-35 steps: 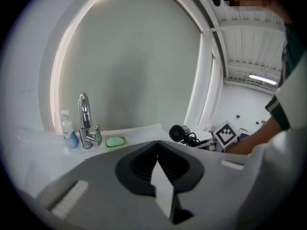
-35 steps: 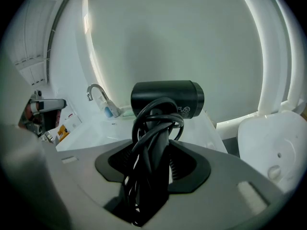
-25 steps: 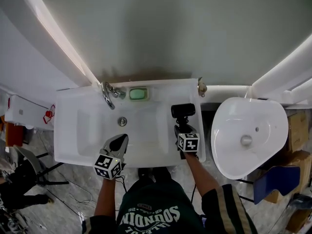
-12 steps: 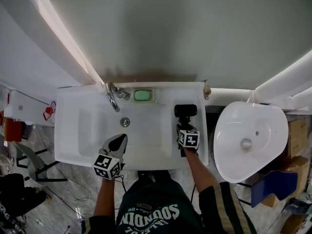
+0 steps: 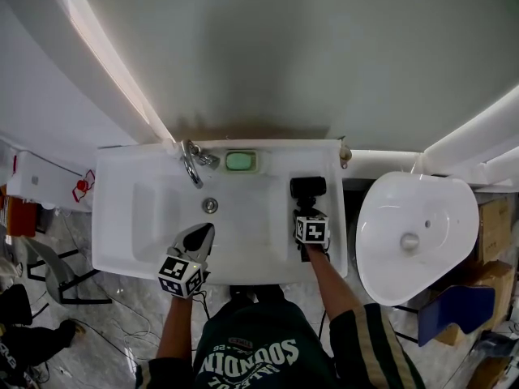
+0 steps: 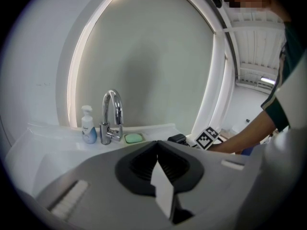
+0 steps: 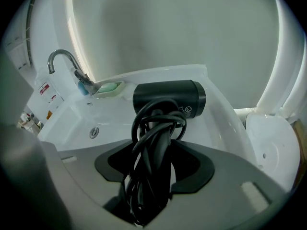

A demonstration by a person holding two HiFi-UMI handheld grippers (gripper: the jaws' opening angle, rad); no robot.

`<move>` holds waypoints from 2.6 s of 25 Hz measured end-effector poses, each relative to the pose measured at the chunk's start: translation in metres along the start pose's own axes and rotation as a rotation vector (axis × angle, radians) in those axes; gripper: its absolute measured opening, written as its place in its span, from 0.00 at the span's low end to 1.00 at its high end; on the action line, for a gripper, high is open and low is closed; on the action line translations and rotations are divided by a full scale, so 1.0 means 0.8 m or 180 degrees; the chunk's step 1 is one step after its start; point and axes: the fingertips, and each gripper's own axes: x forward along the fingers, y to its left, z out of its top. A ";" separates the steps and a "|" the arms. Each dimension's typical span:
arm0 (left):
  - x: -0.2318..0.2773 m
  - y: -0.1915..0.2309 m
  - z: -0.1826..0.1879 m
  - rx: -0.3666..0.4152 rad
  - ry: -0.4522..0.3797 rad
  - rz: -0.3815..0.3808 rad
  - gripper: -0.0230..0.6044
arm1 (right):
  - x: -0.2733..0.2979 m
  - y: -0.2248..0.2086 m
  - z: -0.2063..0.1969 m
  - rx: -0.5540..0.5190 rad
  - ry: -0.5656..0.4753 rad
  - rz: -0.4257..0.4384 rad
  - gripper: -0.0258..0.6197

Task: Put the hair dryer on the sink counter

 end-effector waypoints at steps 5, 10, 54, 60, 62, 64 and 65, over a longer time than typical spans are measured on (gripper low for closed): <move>-0.002 -0.009 0.002 0.0038 -0.0034 -0.0065 0.12 | -0.010 -0.004 -0.002 0.0010 -0.0037 -0.0106 0.38; -0.007 -0.021 0.002 0.0062 -0.0081 -0.0135 0.12 | -0.034 -0.006 -0.002 0.0093 -0.0140 -0.0063 0.39; -0.030 -0.065 0.054 0.0361 -0.0536 -0.0499 0.12 | -0.350 0.142 0.134 -0.0472 -0.2417 0.0585 0.05; -0.021 -0.064 0.056 0.0348 -0.0521 -0.0502 0.12 | -0.345 0.138 0.139 -0.0472 -0.2393 0.0600 0.05; -0.020 -0.063 0.056 0.0346 -0.0523 -0.0501 0.12 | -0.342 0.137 0.139 -0.0468 -0.2385 0.0601 0.05; -0.018 -0.062 0.056 0.0342 -0.0517 -0.0502 0.12 | -0.340 0.136 0.139 -0.0458 -0.2377 0.0600 0.05; -0.017 -0.062 0.056 0.0338 -0.0512 -0.0501 0.12 | -0.339 0.135 0.139 -0.0453 -0.2374 0.0601 0.05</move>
